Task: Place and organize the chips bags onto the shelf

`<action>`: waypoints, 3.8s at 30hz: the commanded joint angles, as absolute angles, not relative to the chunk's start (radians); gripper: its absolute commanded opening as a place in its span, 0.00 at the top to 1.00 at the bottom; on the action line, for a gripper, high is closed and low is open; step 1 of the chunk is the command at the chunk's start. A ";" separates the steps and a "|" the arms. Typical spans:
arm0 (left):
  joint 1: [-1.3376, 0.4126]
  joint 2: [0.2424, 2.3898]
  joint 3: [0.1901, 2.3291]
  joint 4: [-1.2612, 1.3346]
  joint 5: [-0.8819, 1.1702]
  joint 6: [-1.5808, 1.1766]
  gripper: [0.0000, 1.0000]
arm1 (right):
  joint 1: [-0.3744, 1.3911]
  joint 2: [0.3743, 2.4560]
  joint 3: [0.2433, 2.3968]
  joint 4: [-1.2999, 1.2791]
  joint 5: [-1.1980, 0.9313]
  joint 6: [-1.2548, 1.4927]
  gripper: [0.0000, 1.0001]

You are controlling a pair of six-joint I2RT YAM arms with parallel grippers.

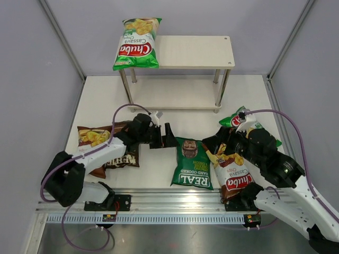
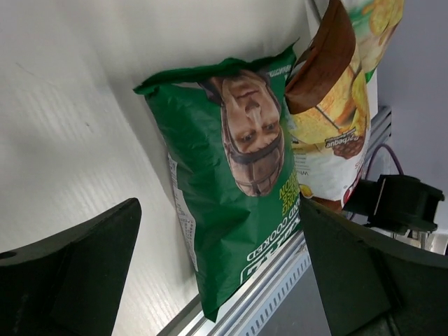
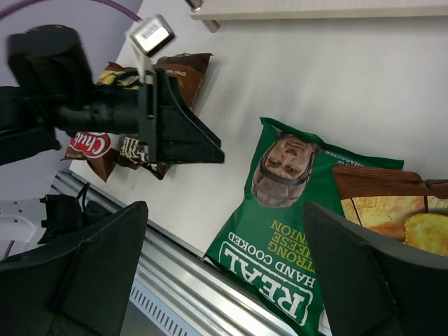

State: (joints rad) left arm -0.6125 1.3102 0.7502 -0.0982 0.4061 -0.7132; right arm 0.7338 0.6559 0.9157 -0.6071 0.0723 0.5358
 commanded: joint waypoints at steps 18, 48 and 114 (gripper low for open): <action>-0.802 1.686 0.574 0.484 0.583 -0.949 0.02 | 0.730 0.646 0.891 -0.565 -0.049 0.503 0.01; -0.821 0.999 0.488 0.223 0.150 -0.873 1.00 | 0.730 0.568 0.828 -0.560 0.178 0.587 0.01; -0.836 0.669 0.903 0.088 0.040 -0.666 0.41 | 0.894 0.858 0.612 0.889 0.109 0.842 0.63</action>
State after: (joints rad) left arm -0.8291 0.7010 0.8169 0.2291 0.1490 -0.7567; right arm 0.8879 0.8948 0.5518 0.9237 -0.0196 0.8555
